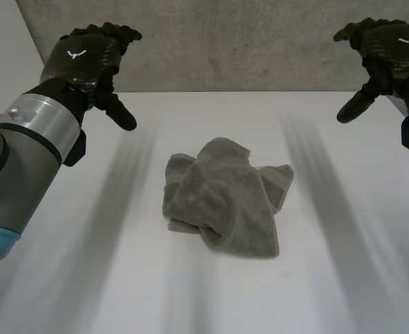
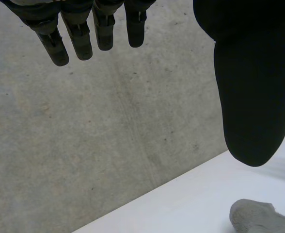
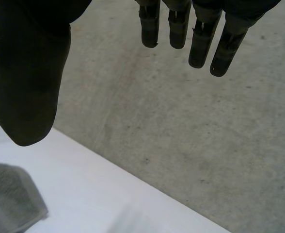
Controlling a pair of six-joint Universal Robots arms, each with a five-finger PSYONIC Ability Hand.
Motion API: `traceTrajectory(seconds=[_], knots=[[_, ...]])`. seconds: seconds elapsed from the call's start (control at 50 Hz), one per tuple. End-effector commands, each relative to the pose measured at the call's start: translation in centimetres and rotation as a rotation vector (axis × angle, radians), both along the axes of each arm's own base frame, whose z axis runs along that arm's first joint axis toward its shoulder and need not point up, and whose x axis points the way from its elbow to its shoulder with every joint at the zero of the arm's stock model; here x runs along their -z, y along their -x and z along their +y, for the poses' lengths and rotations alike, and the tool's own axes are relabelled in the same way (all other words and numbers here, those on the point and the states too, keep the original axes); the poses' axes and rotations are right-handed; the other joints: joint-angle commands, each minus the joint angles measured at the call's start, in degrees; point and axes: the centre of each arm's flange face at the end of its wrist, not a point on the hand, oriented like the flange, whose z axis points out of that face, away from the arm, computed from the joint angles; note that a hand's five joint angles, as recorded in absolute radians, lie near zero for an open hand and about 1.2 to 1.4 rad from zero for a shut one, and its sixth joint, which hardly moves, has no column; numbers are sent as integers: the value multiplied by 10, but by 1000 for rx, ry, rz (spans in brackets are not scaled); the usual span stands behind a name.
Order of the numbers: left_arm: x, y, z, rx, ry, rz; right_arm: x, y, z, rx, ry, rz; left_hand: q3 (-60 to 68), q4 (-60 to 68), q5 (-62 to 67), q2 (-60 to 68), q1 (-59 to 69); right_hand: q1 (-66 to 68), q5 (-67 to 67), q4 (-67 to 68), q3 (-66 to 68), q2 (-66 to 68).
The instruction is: Fold the towel.
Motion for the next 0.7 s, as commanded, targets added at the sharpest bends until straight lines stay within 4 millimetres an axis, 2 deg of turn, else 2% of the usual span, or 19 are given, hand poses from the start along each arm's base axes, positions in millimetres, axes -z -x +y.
traceTrajectory(seconds=[0.02, 0.06, 0.08, 0.1, 0.12, 0.16, 0.18, 0.2, 0.28, 0.38, 0.44, 0.5, 0.52, 0.54, 0.56, 0.58, 0.6, 0.68, 0.7], knots=[[18, 18, -8, 88, 14, -22, 23, -6, 2, -74, -20, 161, 9, 10, -6, 10, 9, -26, -33, -46, -38, -39], [31, 26, -14, 128, 2, -53, 39, -8, 0, -87, -62, 214, 14, 15, -1, 15, 14, -26, -33, -46, -38, -39], [42, 34, -17, 172, 2, -88, 39, -8, 0, -87, -62, 215, 16, 17, 1, 17, 16, -26, -33, -46, -38, -39], [52, 46, -14, 225, 3, -131, 45, -10, -1, -91, -82, 221, 14, 15, -1, 15, 14, -26, -33, -46, -38, -39], [52, 46, -14, 225, 3, -132, 45, -10, -1, -91, -82, 221, 14, 15, -1, 15, 14, -26, -33, -46, -38, -39], [77, 73, -3, 331, 27, -242, 57, -8, -3, -81, -122, 229, 14, 15, -1, 15, 14, -26, -33, -46, -38, -39], [77, 73, -3, 332, 27, -243, 58, -8, -3, -81, -122, 229, 14, 15, -1, 15, 14, -26, -33, -46, -38, -39], [89, 84, -1, 365, 46, -303, 65, -6, -4, -79, -148, 233, 16, 17, 1, 17, 16, -26, -33, -46, -38, -39], [111, 100, -2, 403, 74, -414, 83, -5, -2, -89, -201, 241, 17, 19, 3, 18, 17, -26, -33, -46, -38, -39], [155, 125, 7, 502, 56, -546, 109, 5, -1, -71, -279, 259, 36, 37, 21, 37, 36, -26, -33, -46, -38, -39], [166, 128, 9, 525, 52, -568, 114, 7, -1, -69, -286, 260, 46, 47, 31, 47, 46, -26, -33, -46, -38, -39], [185, 130, 12, 556, 65, -634, 120, 8, -2, -68, -292, 261, 245, 247, 231, 246, 245, -26, -33, -46, -38, -39], [185, 130, 12, 556, 66, -634, 120, 8, -2, -68, -292, 261, 246, 247, 231, 247, 246, -26, -33, -46, -38, -39], [185, 130, 12, 553, 74, -647, 120, 8, -2, -68, -290, 261, 421, 422, 406, 422, 421, -26, -33, -46, -38, -39], [185, 130, 12, 553, 74, -647, 120, 8, -2, -68, -288, 262, 423, 424, 408, 424, 423, -26, -33, -46, -38, -39], [186, 128, 9, 544, 75, -655, 120, 8, -2, -68, -288, 262, 601, 602, 586, 602, 601, -26, -33, -46, -38, -39], [182, 127, 7, 532, 83, -653, 119, 8, -2, -68, -285, 261, 699, 700, 684, 700, 699, -26, -33, -46, -38, -39], [177, 123, 1, 481, 84, -657, 119, 8, -2, -69, -285, 261, 700, 701, 685, 701, 700, -26, -33, -46, -38, -39], [169, 116, -8, 422, 81, -656, 119, 8, -2, -69, -287, 261, 700, 701, 685, 701, 700, -26, -33, -46, -38, -39]])
